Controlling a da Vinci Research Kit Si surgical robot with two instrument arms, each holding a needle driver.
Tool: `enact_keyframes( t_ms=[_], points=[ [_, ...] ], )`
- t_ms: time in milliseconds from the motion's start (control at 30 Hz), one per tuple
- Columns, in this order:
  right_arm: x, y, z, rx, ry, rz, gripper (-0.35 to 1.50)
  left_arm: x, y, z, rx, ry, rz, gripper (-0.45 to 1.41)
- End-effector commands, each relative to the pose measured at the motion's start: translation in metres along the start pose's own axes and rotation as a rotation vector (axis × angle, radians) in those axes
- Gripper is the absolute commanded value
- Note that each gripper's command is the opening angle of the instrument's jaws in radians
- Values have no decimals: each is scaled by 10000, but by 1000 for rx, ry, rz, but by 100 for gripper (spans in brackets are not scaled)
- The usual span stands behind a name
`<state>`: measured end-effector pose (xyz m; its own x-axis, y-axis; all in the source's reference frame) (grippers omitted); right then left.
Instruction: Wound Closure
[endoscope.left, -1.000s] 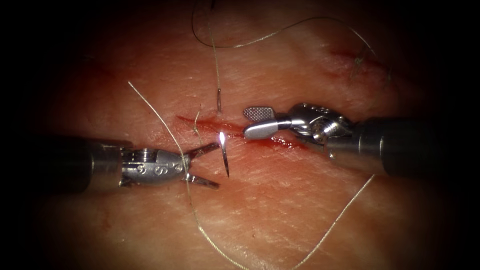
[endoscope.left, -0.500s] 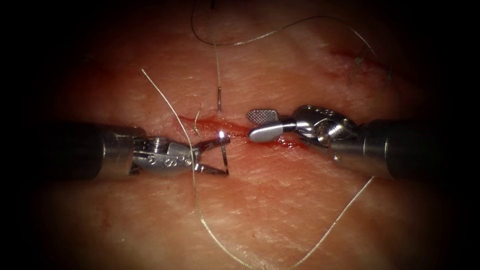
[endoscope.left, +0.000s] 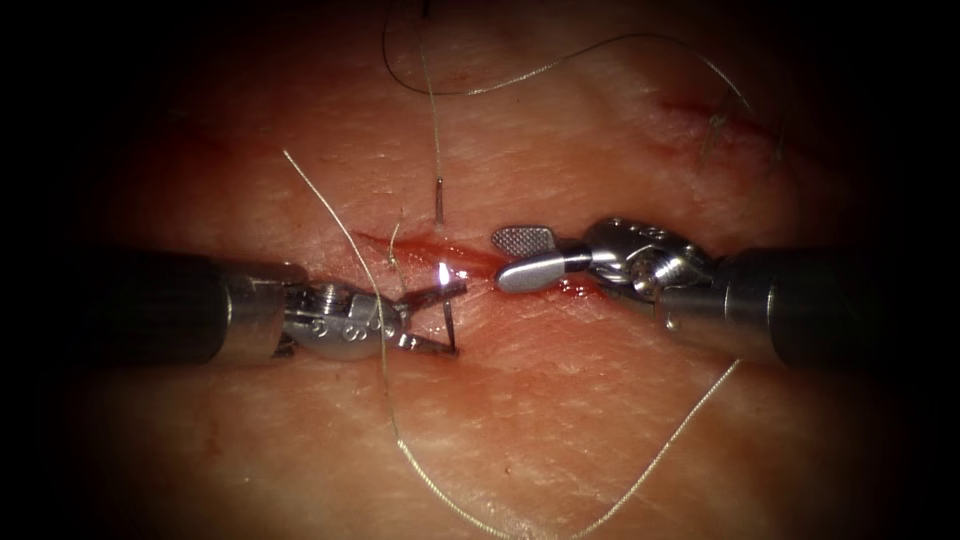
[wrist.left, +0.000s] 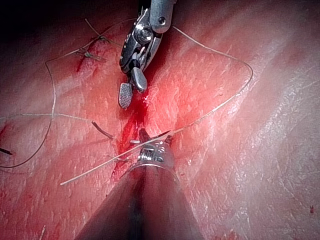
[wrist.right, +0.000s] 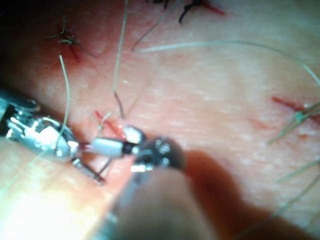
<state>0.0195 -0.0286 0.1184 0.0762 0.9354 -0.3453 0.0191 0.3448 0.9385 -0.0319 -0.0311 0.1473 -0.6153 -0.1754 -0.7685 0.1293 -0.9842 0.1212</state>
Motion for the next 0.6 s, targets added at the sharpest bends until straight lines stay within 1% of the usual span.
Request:
enact_keyframes(
  t_ms=[33, 267, 300, 333, 367, 400, 433, 600],
  points=[
    [-3, 4, 7, 2, 0, 0, 133, -1, 3, 10, -1, 2, -2, 56],
    [-5, 3, 7, 4, 1, -1, 133, -4, -5, 16, -1, 1, -4, 44],
    [-5, 3, 6, 8, -1, -1, 133, -7, -7, 16, -1, 2, -4, 20],
    [-5, 3, 6, 8, -1, -1, 133, -7, -7, 16, -1, 2, -4, 20],
    [-5, 3, 5, 7, 3, -1, 133, -8, -6, 14, -3, 3, -2, -26],
    [-5, 3, 5, 7, 3, -1, 133, -8, -6, 14, -3, 3, -2, -26],
    [-5, 3, 5, 7, 3, -1, 133, -9, -6, 12, -4, 4, -2, -45],
    [-4, 2, 5, -4, 9, 0, 131, -8, -2, 0, -9, 5, -49, -45]
  ],
)
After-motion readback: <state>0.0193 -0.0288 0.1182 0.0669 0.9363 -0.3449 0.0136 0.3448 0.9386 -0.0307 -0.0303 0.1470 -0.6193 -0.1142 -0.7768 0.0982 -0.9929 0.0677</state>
